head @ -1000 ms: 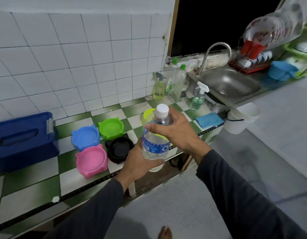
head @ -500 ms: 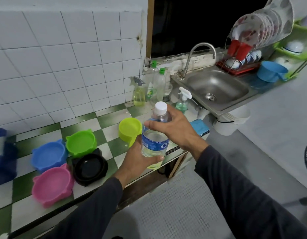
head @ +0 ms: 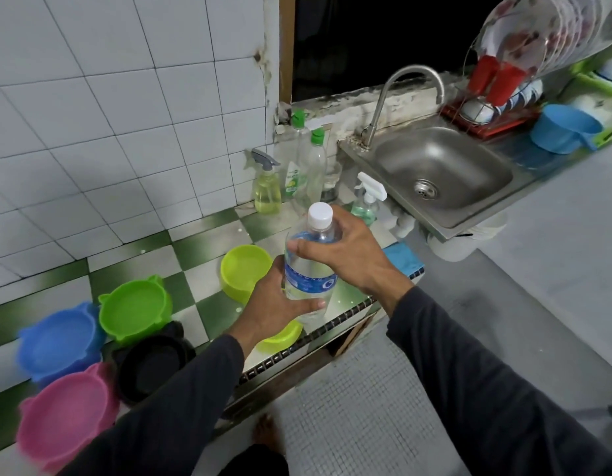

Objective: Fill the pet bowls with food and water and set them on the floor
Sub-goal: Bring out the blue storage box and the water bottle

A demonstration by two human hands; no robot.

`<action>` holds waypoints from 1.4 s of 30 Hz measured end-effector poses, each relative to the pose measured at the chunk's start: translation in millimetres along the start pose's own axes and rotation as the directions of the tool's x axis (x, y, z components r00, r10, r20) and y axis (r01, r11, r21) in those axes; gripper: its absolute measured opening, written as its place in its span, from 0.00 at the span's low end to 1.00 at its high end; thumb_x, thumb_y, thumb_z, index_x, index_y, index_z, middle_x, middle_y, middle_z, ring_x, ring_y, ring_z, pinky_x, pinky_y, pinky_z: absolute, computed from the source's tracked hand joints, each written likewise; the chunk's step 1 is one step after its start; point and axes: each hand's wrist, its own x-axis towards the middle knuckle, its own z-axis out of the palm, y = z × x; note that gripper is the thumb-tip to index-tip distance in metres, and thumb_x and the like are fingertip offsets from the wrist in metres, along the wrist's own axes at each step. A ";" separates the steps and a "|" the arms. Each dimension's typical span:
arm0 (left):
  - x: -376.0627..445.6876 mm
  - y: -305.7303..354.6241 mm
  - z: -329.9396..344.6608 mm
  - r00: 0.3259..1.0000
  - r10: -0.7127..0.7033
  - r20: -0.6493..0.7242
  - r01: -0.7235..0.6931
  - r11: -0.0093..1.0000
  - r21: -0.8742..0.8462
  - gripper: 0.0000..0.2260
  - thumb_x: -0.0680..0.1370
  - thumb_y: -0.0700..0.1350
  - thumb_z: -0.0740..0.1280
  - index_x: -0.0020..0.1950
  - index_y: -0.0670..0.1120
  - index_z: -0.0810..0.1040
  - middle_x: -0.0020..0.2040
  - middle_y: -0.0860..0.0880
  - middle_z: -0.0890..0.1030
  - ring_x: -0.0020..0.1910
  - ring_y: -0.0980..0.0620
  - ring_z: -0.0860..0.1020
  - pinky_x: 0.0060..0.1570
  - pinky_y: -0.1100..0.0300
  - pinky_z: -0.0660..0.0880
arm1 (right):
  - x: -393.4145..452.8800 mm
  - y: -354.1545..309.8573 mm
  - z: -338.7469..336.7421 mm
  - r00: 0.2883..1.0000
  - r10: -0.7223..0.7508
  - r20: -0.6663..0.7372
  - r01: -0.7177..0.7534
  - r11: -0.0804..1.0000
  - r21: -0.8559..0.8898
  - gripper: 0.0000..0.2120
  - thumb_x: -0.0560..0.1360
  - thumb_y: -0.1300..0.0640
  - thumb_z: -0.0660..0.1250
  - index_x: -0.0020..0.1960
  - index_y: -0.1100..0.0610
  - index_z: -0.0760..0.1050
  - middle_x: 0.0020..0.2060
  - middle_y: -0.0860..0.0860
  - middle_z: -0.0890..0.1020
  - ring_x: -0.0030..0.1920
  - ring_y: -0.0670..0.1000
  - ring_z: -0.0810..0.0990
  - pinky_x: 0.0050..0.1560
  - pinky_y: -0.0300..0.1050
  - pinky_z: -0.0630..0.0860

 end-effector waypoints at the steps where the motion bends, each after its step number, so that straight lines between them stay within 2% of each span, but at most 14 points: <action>1: 6.6 -2.4 -1.3 1.000 -0.005 0.004 0.005 1.000 -0.007 0.39 0.61 0.57 0.86 0.67 0.68 0.70 0.64 0.61 0.80 0.63 0.61 0.79 0.60 0.58 0.79 | 6.5 2.5 0.1 1.000 -0.001 0.000 0.001 1.000 0.000 0.23 0.63 0.42 0.81 0.51 0.51 0.78 0.45 0.48 0.85 0.48 0.50 0.84 0.54 0.57 0.82; 4: 23.7 -12.0 -4.4 1.000 -0.023 0.021 0.023 1.000 -0.013 0.38 0.61 0.58 0.86 0.65 0.71 0.70 0.64 0.60 0.81 0.63 0.61 0.79 0.56 0.63 0.79 | 23.0 11.7 2.4 1.000 0.009 -0.008 -0.009 1.000 0.009 0.23 0.62 0.42 0.81 0.51 0.50 0.77 0.44 0.45 0.84 0.47 0.48 0.83 0.52 0.52 0.82; 8: 43.3 -28.9 -7.4 0.998 -0.057 0.022 0.057 0.998 -0.002 0.40 0.60 0.61 0.86 0.67 0.70 0.69 0.64 0.61 0.81 0.62 0.62 0.80 0.57 0.62 0.79 | 42.5 27.5 5.2 1.000 0.024 -0.013 -0.023 0.999 0.032 0.22 0.64 0.47 0.83 0.52 0.54 0.77 0.41 0.43 0.82 0.43 0.43 0.81 0.51 0.49 0.80; 14: 71.7 -51.5 -6.4 0.995 -0.096 0.032 0.096 0.995 0.009 0.40 0.60 0.60 0.87 0.67 0.69 0.70 0.63 0.60 0.82 0.61 0.61 0.81 0.61 0.50 0.81 | 67.9 53.7 2.2 0.999 0.040 0.003 -0.040 0.997 0.069 0.23 0.67 0.55 0.83 0.56 0.57 0.77 0.40 0.37 0.81 0.41 0.37 0.80 0.44 0.31 0.77; 20: 94.6 -62.5 0.3 0.992 -0.127 0.019 0.128 0.991 -0.028 0.40 0.61 0.57 0.87 0.67 0.69 0.71 0.65 0.60 0.81 0.65 0.59 0.79 0.67 0.49 0.77 | 91.1 73.9 -0.2 0.998 0.041 0.047 -0.044 0.996 0.077 0.22 0.67 0.56 0.83 0.56 0.55 0.77 0.41 0.34 0.82 0.43 0.35 0.80 0.43 0.26 0.73; 26: 110.3 -74.9 2.0 0.989 -0.151 0.003 0.151 0.988 -0.033 0.38 0.62 0.55 0.87 0.67 0.67 0.72 0.64 0.58 0.82 0.64 0.56 0.81 0.64 0.49 0.79 | 111.4 89.5 -2.5 0.995 0.068 0.079 -0.076 0.992 0.099 0.23 0.66 0.56 0.83 0.57 0.53 0.77 0.43 0.37 0.83 0.45 0.38 0.81 0.46 0.30 0.75; 30: 114.8 -84.2 3.2 0.987 -0.160 -0.014 0.159 0.986 -0.042 0.37 0.64 0.52 0.87 0.66 0.67 0.73 0.63 0.56 0.83 0.62 0.55 0.82 0.60 0.53 0.81 | 119.2 96.8 -0.4 0.992 0.076 0.102 -0.087 0.991 0.102 0.24 0.65 0.54 0.84 0.57 0.51 0.77 0.46 0.39 0.83 0.48 0.40 0.82 0.49 0.34 0.78; 33: 116.9 -90.5 3.6 0.988 -0.153 -0.013 0.152 0.988 -0.037 0.37 0.65 0.51 0.86 0.69 0.62 0.72 0.65 0.53 0.83 0.64 0.52 0.82 0.60 0.55 0.81 | 123.3 101.1 0.9 0.990 0.080 0.117 -0.092 0.991 0.100 0.25 0.64 0.51 0.84 0.56 0.48 0.77 0.48 0.41 0.83 0.51 0.43 0.83 0.51 0.37 0.79; 37: 118.4 -97.7 2.7 0.986 -0.168 -0.022 0.167 0.985 -0.032 0.38 0.65 0.52 0.86 0.70 0.64 0.72 0.64 0.55 0.83 0.63 0.55 0.82 0.57 0.60 0.81 | 125.7 104.5 1.0 0.989 0.077 0.128 -0.089 0.991 0.097 0.26 0.64 0.50 0.84 0.57 0.48 0.77 0.50 0.43 0.82 0.53 0.46 0.82 0.53 0.39 0.80; 42: 121.3 -102.9 2.1 0.983 -0.184 -0.008 0.183 0.982 -0.044 0.40 0.63 0.53 0.87 0.71 0.63 0.71 0.65 0.55 0.82 0.63 0.55 0.81 0.59 0.53 0.81 | 127.4 106.2 -0.4 0.986 0.090 0.141 -0.106 0.988 0.111 0.27 0.64 0.52 0.84 0.58 0.49 0.77 0.52 0.48 0.83 0.55 0.51 0.82 0.59 0.51 0.81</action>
